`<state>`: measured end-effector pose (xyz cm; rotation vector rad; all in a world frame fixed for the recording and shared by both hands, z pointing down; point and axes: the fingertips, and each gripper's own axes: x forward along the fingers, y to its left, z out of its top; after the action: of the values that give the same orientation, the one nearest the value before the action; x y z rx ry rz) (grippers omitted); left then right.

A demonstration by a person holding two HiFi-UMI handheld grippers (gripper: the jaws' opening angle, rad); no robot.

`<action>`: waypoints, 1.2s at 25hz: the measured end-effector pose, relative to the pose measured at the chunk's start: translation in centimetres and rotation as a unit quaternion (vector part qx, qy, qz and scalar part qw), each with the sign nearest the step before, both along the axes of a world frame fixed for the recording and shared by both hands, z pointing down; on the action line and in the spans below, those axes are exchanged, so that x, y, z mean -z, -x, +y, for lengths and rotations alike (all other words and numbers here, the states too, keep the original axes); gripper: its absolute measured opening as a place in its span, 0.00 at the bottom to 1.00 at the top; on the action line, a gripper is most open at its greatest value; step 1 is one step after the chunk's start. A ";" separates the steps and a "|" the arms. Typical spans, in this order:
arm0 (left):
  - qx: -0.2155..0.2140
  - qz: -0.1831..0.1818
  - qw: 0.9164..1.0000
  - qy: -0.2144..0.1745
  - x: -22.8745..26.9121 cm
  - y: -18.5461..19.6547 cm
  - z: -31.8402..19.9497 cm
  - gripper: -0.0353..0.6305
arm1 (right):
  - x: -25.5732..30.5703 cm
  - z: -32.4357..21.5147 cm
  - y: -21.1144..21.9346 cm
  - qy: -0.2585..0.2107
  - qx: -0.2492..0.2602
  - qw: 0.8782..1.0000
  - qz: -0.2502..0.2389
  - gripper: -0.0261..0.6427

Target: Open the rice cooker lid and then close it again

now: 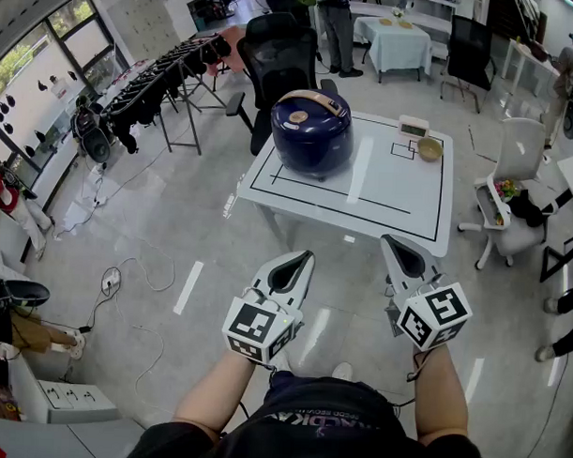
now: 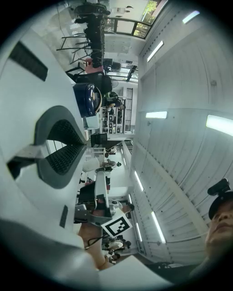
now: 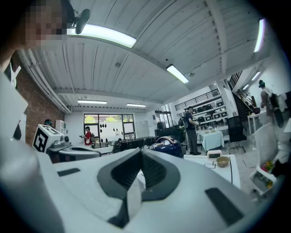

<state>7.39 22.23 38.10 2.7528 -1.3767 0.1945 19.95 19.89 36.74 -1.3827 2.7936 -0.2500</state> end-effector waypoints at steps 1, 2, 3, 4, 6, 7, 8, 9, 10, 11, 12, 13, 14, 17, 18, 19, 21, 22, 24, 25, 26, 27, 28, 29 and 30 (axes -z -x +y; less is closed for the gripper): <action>0.001 0.001 1.000 0.001 0.0 0.1 -0.1 0.05 | 0.0 -0.1 0.1 0.001 0.000 1.000 0.000 0.03; 0.001 0.002 1.000 0.002 0.1 0.3 -0.2 0.05 | 0.0 -0.2 0.2 0.001 -0.001 1.000 -0.001 0.03; 0.002 0.003 1.000 0.002 0.1 0.4 -0.3 0.05 | 0.0 -0.4 0.4 0.001 -0.002 1.000 -0.002 0.03; 0.002 0.003 1.000 0.002 0.2 0.6 -0.5 0.05 | 0.0 -0.5 0.6 0.002 -0.003 1.000 -0.003 0.03; 0.000 0.001 1.000 0.000 0.4 1.1 -0.8 0.05 | 0.1 -0.8 1.0 0.002 -0.004 1.000 -0.006 0.03; 0.000 0.001 1.000 -0.001 0.5 1.4 -0.9 0.05 | 0.2 -0.9 1.3 0.002 -0.005 1.000 -0.008 0.03; -0.001 0.000 1.000 -0.002 0.6 1.7 -1.0 0.05 | 0.2 -1.0 1.6 0.002 -0.005 1.000 -0.009 0.03; -0.001 -0.001 1.000 -0.003 0.8 2.1 -1.0 0.05 | 0.3 -1.0 1.9 0.001 -0.005 1.000 -0.011 0.03; -0.001 -0.001 1.000 -0.005 0.9 2.5 -1.2 0.05 | 0.5 -1.1 2.4 0.000 -0.004 1.000 -0.013 0.03; 0.000 0.000 1.000 -0.007 1.1 3.0 -1.3 0.05 | 0.6 -1.1 2.8 -0.002 -0.003 1.000 -0.016 0.03; 0.000 0.002 1.000 -0.010 1.3 3.6 -1.4 0.05 | 0.8 -1.2 3.4 -0.004 -0.003 1.000 -0.016 0.03; 0.001 0.004 1.000 -0.011 1.5 4.2 -1.6 0.05 | 1.0 -1.3 4.0 -0.006 -0.003 1.000 -0.016 0.03; 0.000 0.007 1.000 -0.013 1.7 4.8 -1.8 0.05 | 1.2 -1.4 4.6 -0.008 -0.003 1.000 -0.014 0.03; -0.005 0.011 1.000 -0.014 2.0 6.7 -2.3 0.05 | 1.7 -1.7 6.6 -0.018 -0.005 1.000 -0.010 0.03; -0.007 0.011 1.000 -0.014 2.0 7.3 -2.6 0.05 | 1.8 -1.9 7.3 -0.022 -0.007 1.000 -0.008 0.03; -0.008 0.011 1.000 -0.014 1.9 8.0 -2.8 0.05 | 1.9 -2.1 7.9 -0.025 -0.008 1.000 -0.008 0.04; -0.011 0.012 1.000 -0.015 1.9 9.4 -3.5 0.10 | 2.2 -2.6 9.3 -0.032 -0.010 0.999 -0.011 0.08; -0.014 0.012 1.000 -0.014 1.9 10.0 -3.8 0.19 | 2.4 -2.7 9.9 -0.035 -0.010 0.999 -0.016 0.11; -0.020 0.012 1.000 -0.012 1.9 11.4 -4.3 0.35 | 2.8 -3.0 11.2 -0.040 -0.016 0.999 -0.027 0.24; -0.022 0.009 1.000 -0.013 1.9 12.2 -4.5 0.44 | 3.1 -3.2 11.8 -0.041 -0.023 0.998 -0.031 0.30; -0.023 0.006 1.000 -0.015 2.0 13.0 -4.8 0.49 | 3.3 -3.4 12.3 -0.043 -0.030 0.998 -0.034 0.34; -0.025 0.003 1.000 -0.018 2.2 13.7 -5.0 0.51 | 3.6 -3.7 12.8 -0.045 -0.037 0.998 -0.035 0.36; -0.029 0.000 0.999 -0.020 2.3 14.4 -5.3 0.53 | 3.9 -4.0 13.3 -0.048 -0.044 0.997 -0.034 0.37; -0.034 -0.003 0.999 -0.022 2.3 14.9 -5.5 0.53 | 4.1 -4.3 13.7 -0.050 -0.051 0.997 -0.033 0.37; -0.039 -0.006 0.999 -0.024 2.3 15.6 -5.7 0.54 | 4.3 -4.5 14.1 -0.052 -0.056 0.997 -0.032 0.37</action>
<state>-8.18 16.51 35.83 2.8524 -1.2933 0.1851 5.82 15.40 32.49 -1.4735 2.6262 -0.1420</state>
